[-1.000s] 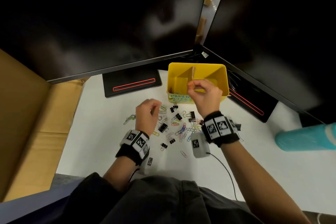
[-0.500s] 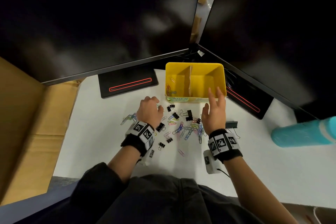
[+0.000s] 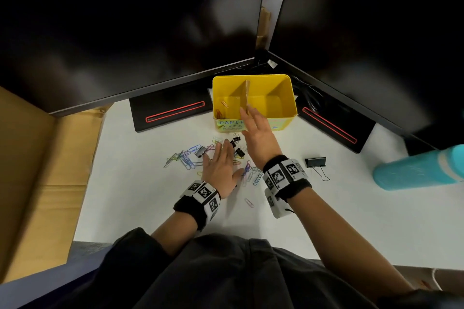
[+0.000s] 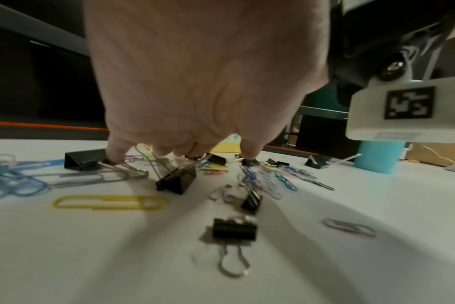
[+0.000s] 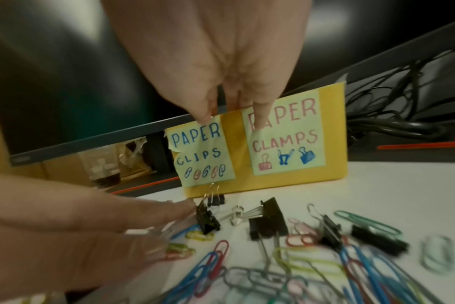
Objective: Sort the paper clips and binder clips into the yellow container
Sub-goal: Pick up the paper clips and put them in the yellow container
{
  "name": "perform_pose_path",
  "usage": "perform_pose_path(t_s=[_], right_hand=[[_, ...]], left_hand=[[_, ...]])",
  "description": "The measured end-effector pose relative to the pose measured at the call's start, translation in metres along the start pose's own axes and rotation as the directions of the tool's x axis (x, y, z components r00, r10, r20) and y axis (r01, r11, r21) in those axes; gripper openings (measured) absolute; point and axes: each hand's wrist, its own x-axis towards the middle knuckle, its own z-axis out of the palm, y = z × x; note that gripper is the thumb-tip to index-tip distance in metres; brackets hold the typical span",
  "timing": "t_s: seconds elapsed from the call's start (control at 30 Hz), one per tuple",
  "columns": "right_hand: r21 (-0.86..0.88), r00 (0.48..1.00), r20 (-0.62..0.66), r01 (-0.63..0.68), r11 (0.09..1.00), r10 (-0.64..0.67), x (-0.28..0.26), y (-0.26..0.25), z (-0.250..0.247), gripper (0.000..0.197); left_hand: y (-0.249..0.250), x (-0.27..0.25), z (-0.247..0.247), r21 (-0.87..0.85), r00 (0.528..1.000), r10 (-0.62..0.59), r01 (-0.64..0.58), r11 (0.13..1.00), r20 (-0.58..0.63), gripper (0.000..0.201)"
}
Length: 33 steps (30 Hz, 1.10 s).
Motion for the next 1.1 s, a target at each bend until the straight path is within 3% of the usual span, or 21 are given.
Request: perform_pose_path(t_s=[0.07,0.17,0.27,0.37,0.43,0.53,0.63,0.73,0.87,1.0,1.1], right_hand=[[0.016,0.993,-0.1,-0.065,0.998,0.066,-0.01,0.004,-0.011,0.061],[0.005,0.96,-0.202,-0.197,0.98,0.194,-0.049,0.026,-0.022,0.062],[-0.077,0.976,-0.026,-0.216,0.973,0.215,-0.094,0.056,-0.011,0.058],[-0.131,0.95,0.204,-0.211,0.969,0.235,-0.122,0.072,-0.003,0.053],[-0.145,0.935,0.286,-0.174,0.974,0.21,-0.13,0.069,-0.003,0.055],[-0.12,0.943,0.291,-0.13,0.984,0.16,-0.136,0.06,-0.006,0.059],[-0.18,0.954,0.28,-0.057,0.982,0.107,-0.144,0.056,-0.008,0.06],[-0.309,0.923,0.373,0.026,0.951,0.096,-0.155,0.054,-0.007,0.058],[-0.275,0.894,0.443,0.072,0.959,0.06,-0.16,0.054,-0.005,0.055],[-0.223,0.936,0.277,-0.157,0.962,0.217,-0.163,0.049,-0.012,0.073],[-0.199,0.942,0.243,-0.186,0.962,0.232,-0.163,0.042,-0.012,0.066]], left_hand=[[0.003,-0.005,0.006,0.058,0.999,0.02,-0.018,0.998,-0.04,0.076],[0.012,-0.012,0.016,0.101,0.999,0.033,-0.033,0.994,0.0,0.086],[0.022,-0.015,0.026,0.112,0.993,0.099,-0.092,0.989,-0.061,0.091],[0.03,-0.014,0.035,0.226,0.963,0.245,-0.215,0.95,-0.114,0.085],[0.028,-0.01,0.035,0.272,0.968,0.23,-0.196,0.942,-0.101,0.082],[0.015,-0.001,0.029,0.239,0.975,0.181,-0.148,0.96,-0.125,0.081],[0.004,-0.004,0.024,0.233,0.94,0.279,-0.232,0.944,-0.195,0.08],[0.004,-0.019,0.035,0.277,0.898,0.423,-0.379,0.883,-0.12,0.083],[0.005,-0.026,0.049,0.285,0.91,0.403,-0.364,0.887,-0.092,0.085],[0.01,-0.023,0.032,0.311,0.908,0.369,-0.298,0.902,-0.201,0.087],[0.017,-0.014,0.019,0.239,0.94,0.3,-0.258,0.936,-0.16,0.087]])
